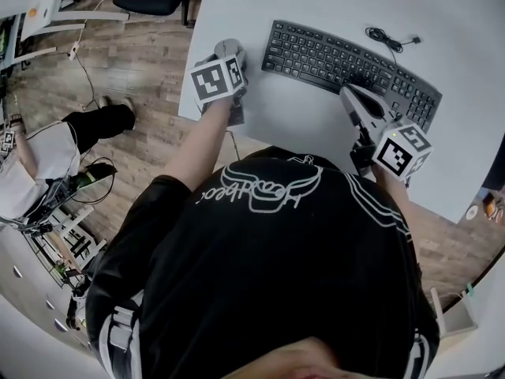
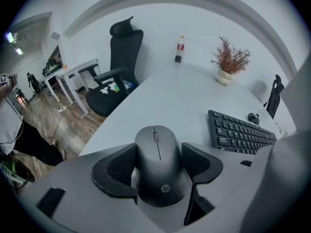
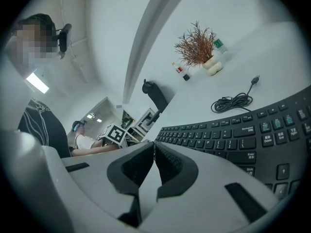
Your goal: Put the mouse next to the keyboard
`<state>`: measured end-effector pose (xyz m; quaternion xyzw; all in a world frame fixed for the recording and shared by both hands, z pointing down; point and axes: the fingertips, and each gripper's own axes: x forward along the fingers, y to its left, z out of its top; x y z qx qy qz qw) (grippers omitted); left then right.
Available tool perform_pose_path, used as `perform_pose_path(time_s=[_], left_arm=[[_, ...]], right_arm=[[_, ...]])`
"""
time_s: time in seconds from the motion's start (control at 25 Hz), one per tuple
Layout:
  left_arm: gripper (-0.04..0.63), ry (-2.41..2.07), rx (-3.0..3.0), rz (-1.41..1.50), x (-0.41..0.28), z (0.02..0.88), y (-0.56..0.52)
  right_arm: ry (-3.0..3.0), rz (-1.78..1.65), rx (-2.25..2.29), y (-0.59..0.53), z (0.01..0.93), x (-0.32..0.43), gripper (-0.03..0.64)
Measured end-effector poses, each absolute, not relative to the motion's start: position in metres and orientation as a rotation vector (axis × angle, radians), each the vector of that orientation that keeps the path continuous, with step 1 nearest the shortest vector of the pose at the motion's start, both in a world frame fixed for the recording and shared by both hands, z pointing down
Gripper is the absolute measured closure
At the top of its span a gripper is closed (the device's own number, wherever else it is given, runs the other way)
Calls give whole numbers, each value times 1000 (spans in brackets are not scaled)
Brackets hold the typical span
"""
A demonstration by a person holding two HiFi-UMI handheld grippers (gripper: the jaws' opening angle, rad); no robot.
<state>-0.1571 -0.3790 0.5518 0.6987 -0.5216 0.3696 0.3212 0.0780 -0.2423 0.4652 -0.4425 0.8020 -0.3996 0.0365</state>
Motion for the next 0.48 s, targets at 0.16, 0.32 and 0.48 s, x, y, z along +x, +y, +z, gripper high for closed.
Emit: perform_pose_path(time_s=[0.16,0.32,0.48], left_arm=[[295,-1347,1854,972,-156,551,-376],[296,-1320,1889,976,-153,551,-373],[298,-1284,1919,911,-153,547,-362]], right_arm=[[2452,-1222,-1377,-244,463,79,600],[2447,-1207,-1386,-246,459,78,600],[2474,-1184,-1392,-246,453,77,600]])
